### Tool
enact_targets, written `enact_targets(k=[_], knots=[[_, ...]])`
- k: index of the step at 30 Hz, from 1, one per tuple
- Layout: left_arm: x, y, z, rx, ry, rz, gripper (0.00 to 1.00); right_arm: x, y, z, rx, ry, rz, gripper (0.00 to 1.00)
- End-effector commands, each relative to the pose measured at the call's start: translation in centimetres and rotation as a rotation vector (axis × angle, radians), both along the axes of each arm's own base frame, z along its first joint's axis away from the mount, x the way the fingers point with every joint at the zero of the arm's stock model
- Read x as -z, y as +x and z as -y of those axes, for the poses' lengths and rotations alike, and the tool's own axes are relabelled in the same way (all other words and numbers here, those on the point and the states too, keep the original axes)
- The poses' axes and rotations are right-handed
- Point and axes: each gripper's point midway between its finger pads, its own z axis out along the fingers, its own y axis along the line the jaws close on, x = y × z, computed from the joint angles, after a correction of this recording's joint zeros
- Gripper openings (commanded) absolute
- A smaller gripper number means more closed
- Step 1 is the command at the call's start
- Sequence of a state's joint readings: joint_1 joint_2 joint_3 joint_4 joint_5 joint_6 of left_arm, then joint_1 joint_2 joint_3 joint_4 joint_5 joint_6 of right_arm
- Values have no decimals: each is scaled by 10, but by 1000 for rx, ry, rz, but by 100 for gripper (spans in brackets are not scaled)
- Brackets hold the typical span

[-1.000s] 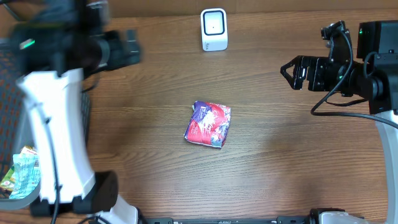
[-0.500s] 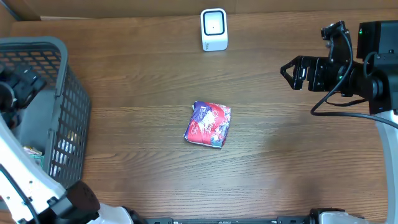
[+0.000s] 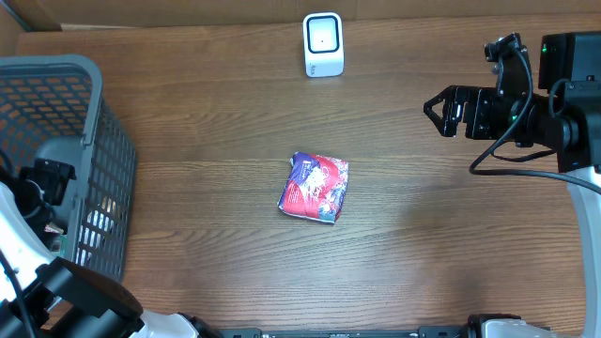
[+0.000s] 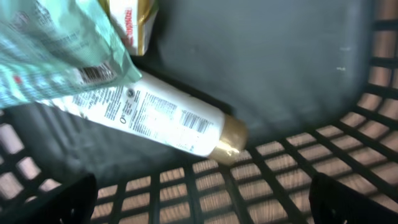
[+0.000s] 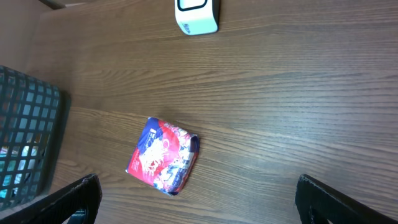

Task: Scan the item barcode
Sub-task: 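Return the left gripper into the basket and grasp the white tube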

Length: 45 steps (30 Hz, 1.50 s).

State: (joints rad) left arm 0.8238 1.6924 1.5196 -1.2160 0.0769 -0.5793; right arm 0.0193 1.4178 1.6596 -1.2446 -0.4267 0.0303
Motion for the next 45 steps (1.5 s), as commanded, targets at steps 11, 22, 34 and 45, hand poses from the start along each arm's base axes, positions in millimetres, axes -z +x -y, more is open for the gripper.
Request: enact_targets(k=[11, 22, 34, 45], knots=[[95, -14, 13, -192, -45, -6, 100, 1, 2, 4, 12, -6, 5, 100], [135, -14, 12, -184, 15, 53, 24, 2, 0, 4, 12, -6, -7, 100], [117, 18, 14, -78, -24, 189, 4, 2, 0, 4, 12, -6, -6, 100], [-17, 104, 13, 304, -31, 595, 4, 12, 4, 4, 12, -6, -40, 100]])
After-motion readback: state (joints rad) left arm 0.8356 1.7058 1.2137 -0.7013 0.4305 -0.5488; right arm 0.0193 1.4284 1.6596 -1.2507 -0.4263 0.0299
